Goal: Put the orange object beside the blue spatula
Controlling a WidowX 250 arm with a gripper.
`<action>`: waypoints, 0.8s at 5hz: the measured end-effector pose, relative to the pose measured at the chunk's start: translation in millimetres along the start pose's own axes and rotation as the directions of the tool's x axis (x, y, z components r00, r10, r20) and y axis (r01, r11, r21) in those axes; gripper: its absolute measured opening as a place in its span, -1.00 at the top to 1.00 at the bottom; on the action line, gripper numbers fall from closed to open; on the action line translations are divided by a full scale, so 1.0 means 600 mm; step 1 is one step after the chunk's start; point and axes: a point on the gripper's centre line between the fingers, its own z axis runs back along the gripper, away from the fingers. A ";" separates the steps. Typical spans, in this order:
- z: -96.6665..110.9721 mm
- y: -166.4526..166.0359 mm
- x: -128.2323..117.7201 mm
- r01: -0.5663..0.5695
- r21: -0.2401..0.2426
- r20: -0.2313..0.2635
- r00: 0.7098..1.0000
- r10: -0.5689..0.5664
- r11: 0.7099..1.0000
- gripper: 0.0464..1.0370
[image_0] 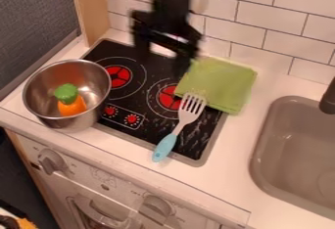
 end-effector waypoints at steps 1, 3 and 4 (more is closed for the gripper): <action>0.018 0.061 -0.060 -0.065 0.019 0.009 0.998 0.065 0.998 -0.93; -0.043 0.176 -0.101 -0.251 0.061 -0.108 0.961 0.256 0.966 -0.93; -0.061 0.193 -0.108 -0.273 0.069 -0.139 0.950 0.281 0.959 -0.93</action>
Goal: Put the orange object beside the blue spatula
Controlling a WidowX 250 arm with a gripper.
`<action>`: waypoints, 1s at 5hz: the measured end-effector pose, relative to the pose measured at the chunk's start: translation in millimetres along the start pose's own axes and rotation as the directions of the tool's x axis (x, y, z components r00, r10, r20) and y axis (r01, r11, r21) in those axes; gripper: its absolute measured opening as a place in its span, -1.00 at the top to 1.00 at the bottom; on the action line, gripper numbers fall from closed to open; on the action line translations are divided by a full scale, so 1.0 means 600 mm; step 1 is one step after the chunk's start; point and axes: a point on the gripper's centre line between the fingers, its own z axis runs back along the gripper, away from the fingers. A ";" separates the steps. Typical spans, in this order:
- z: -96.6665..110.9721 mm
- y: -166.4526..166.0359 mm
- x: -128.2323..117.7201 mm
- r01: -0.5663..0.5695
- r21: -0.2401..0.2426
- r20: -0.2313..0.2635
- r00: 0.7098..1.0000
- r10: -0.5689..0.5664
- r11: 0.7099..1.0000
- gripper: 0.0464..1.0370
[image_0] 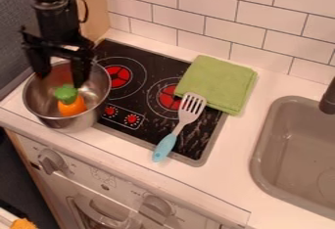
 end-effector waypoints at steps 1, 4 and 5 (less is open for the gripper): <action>-0.023 0.001 -0.002 -0.002 0.018 -0.045 0.999 0.003 1.000 -0.93; -0.053 -0.038 -0.008 0.041 0.024 -0.106 0.994 -0.038 0.999 -0.22; -0.031 -0.034 -0.008 0.028 0.013 -0.072 0.997 -0.027 1.000 -0.15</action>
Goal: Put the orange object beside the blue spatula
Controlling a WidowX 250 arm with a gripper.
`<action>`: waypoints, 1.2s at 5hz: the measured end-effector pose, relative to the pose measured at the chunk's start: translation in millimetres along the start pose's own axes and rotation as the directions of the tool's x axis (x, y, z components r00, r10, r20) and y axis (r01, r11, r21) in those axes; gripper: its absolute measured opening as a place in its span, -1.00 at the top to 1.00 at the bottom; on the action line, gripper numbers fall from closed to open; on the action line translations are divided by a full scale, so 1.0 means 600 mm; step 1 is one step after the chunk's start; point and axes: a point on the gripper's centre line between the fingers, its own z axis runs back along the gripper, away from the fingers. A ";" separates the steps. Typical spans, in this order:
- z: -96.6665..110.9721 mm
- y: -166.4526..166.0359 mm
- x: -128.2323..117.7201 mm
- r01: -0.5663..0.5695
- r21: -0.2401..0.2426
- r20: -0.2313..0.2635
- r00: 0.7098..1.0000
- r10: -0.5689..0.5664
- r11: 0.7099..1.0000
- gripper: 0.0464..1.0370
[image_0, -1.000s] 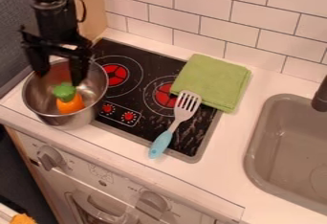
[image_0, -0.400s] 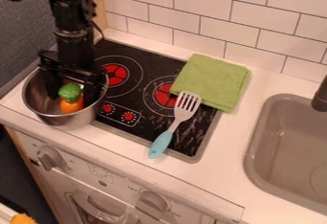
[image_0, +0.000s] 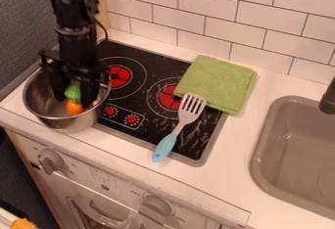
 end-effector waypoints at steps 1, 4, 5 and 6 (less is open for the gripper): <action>0.054 0.002 -0.002 -0.026 -0.005 0.092 0.995 0.026 1.000 -0.15; 0.133 -0.180 -0.020 0.221 -0.043 0.236 0.950 -0.206 0.974 -0.15; 0.081 -0.185 -0.007 0.206 -0.031 0.145 0.969 -0.200 0.978 -0.15; 0.036 -0.186 0.010 0.198 -0.015 0.076 0.978 -0.196 0.980 -0.15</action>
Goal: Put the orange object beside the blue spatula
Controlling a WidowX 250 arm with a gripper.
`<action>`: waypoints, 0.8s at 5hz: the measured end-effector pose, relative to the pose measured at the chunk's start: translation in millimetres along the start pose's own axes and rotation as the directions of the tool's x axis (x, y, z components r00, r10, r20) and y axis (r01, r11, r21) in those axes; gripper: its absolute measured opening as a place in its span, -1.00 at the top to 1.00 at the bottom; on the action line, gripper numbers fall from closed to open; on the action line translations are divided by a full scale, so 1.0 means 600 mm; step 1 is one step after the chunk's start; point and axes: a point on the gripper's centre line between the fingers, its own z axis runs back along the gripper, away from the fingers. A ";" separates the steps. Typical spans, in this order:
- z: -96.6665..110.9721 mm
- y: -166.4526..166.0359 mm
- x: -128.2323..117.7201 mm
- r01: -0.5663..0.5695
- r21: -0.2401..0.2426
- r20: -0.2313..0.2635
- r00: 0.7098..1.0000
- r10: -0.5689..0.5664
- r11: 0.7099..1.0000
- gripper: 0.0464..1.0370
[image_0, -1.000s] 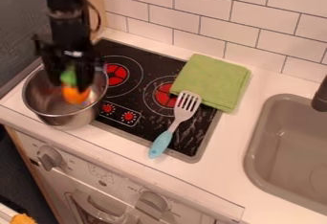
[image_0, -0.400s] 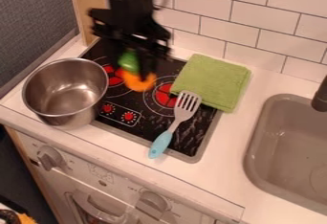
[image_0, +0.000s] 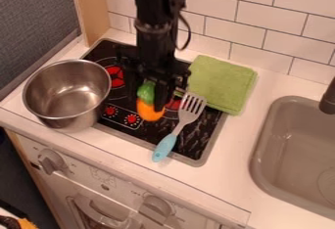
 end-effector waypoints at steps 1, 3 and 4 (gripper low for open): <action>-0.042 -0.003 0.007 0.005 0.007 -0.076 0.997 -0.005 1.000 -0.15; -0.063 -0.024 0.012 0.037 -0.031 -0.125 0.991 -0.041 0.999 -0.68; -0.032 -0.023 0.016 0.059 -0.031 -0.071 0.996 -0.061 0.998 -0.95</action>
